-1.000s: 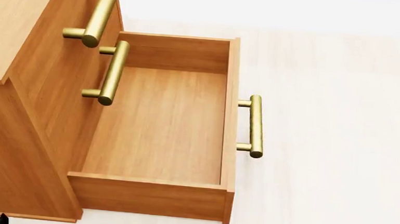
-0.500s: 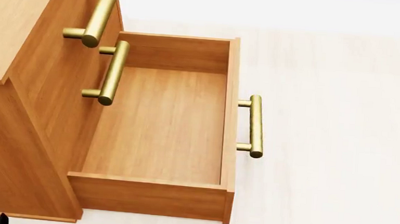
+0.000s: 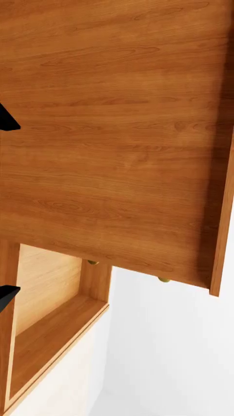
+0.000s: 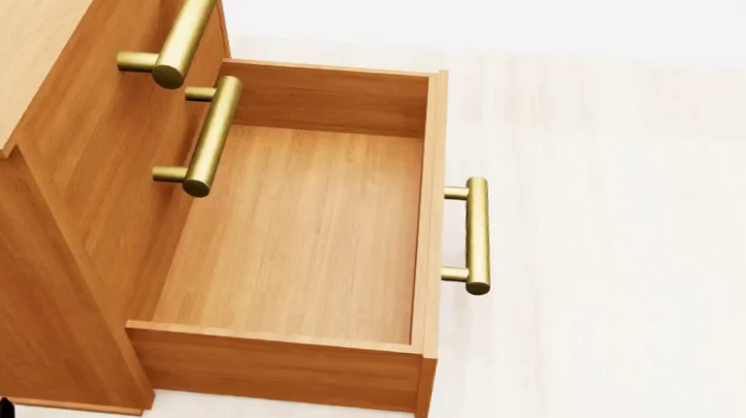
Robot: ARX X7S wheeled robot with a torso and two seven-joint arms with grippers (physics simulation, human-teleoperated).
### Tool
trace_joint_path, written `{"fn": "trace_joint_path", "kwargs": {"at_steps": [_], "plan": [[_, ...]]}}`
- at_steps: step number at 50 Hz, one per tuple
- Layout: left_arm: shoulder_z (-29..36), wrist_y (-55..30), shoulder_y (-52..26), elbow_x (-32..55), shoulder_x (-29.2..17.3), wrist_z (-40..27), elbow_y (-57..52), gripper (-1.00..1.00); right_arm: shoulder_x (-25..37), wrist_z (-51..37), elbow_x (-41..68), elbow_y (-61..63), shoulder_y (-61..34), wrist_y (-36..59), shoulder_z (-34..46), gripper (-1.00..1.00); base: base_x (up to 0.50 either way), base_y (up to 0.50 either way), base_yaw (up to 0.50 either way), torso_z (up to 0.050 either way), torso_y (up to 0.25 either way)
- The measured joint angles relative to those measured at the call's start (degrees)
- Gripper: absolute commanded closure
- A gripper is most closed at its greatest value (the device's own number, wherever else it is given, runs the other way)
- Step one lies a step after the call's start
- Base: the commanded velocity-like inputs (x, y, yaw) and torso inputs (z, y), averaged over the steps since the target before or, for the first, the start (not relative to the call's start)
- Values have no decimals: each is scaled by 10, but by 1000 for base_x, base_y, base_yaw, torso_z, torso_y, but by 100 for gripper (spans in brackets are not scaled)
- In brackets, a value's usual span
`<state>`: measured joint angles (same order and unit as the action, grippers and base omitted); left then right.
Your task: Put the bowl in the bottom drawer of the cabinet and close it.
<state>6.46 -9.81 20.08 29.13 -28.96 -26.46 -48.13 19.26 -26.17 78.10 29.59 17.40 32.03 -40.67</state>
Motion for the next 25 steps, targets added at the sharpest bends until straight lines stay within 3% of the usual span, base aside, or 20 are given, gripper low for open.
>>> {"fn": "trace_joint_path", "kwargs": {"at_steps": [25], "plan": [[2, -2, -1, 2, -5, -6, -3, -100, 5, 1, -8, -54, -45, -3, 25, -100, 0, 0, 0, 0, 0]]}}
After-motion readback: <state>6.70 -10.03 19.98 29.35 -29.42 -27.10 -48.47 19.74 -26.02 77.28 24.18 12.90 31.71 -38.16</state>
